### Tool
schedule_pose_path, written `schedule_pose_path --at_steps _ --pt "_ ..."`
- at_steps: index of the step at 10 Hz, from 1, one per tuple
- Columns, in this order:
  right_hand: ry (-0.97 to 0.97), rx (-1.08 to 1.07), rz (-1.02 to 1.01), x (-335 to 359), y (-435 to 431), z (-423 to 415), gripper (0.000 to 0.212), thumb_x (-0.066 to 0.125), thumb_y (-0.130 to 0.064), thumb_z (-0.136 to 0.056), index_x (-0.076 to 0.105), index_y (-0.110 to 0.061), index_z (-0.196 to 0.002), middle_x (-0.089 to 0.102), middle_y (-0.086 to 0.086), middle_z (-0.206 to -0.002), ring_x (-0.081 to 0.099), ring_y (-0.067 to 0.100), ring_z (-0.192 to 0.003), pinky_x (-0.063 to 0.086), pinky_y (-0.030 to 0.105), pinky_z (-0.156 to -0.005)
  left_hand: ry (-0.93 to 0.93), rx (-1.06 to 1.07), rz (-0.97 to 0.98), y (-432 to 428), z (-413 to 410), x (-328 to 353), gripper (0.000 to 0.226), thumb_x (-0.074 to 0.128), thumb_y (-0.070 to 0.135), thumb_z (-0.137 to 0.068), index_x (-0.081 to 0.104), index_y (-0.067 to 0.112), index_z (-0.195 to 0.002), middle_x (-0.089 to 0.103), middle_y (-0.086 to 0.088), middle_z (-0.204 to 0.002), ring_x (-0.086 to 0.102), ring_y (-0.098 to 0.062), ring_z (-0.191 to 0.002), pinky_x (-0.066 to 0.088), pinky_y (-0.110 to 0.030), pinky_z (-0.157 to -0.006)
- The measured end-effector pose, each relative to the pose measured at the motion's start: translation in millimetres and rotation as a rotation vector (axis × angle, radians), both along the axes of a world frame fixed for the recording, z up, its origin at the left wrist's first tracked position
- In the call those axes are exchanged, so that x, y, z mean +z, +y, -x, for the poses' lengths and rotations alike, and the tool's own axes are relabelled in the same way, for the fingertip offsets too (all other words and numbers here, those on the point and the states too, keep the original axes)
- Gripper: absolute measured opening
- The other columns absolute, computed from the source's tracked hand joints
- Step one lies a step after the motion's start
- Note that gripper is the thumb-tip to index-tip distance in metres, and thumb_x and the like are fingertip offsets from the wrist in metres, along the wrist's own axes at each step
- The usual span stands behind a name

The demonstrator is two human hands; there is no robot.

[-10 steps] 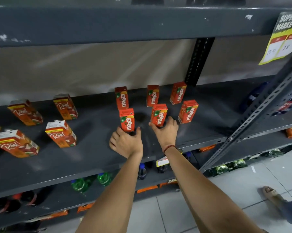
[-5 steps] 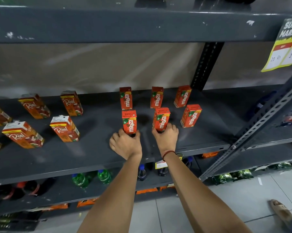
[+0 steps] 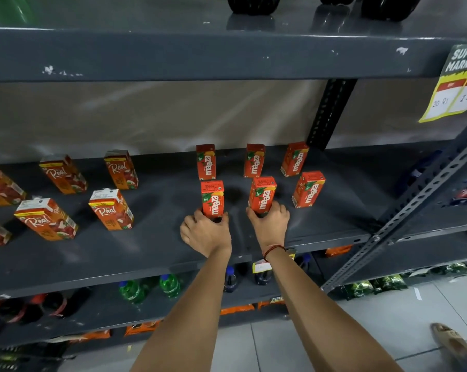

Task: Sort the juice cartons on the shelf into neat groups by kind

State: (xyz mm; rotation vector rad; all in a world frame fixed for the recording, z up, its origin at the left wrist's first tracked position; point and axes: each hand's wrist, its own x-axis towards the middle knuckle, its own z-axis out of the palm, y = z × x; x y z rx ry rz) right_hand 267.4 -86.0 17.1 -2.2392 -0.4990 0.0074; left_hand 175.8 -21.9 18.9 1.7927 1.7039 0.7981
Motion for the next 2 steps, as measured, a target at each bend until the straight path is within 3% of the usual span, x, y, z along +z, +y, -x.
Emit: schedule_pose_path --at_steps 1,2 --pt "0.058 0.02 -0.095 1 -10 10 0.069 0.077 -0.044 -0.069 0.053 0.0 -0.117 0.059 0.014 -0.115 0.048 0.028 -0.114 0.035 0.034 -0.098 -0.019 -0.08 0.052 0 9 3 0.084 0.08 0.051 -0.061 0.05 0.005 -0.124 0.054 -0.017 -0.121 0.043 -0.034 -0.119 0.029 -0.047 -0.104" --pt "-0.012 -0.026 -0.214 3 -22 29 0.053 0.073 -0.032 -0.076 0.055 -0.001 -0.116 0.057 0.016 -0.115 0.048 0.031 -0.111 0.037 0.034 -0.094 -0.087 -0.17 0.061 0 27 11 0.086 0.077 0.051 -0.066 0.044 0.008 -0.132 0.05 -0.017 -0.128 0.042 -0.035 -0.121 0.033 -0.05 -0.101"
